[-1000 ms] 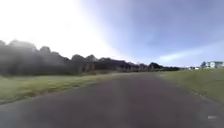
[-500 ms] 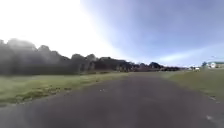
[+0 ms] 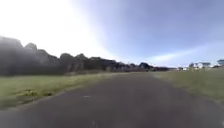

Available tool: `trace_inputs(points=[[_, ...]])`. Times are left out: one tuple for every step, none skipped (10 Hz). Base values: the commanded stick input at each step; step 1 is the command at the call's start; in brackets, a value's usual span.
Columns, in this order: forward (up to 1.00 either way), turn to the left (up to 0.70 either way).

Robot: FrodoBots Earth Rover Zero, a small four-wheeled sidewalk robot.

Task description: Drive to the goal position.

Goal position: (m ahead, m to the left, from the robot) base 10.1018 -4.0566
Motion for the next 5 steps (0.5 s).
trace_inputs(points=[[1.00, -0.27], [1.00, -0.27], [1.00, -0.23], [1.00, -0.04], [1.00, 0.00]])
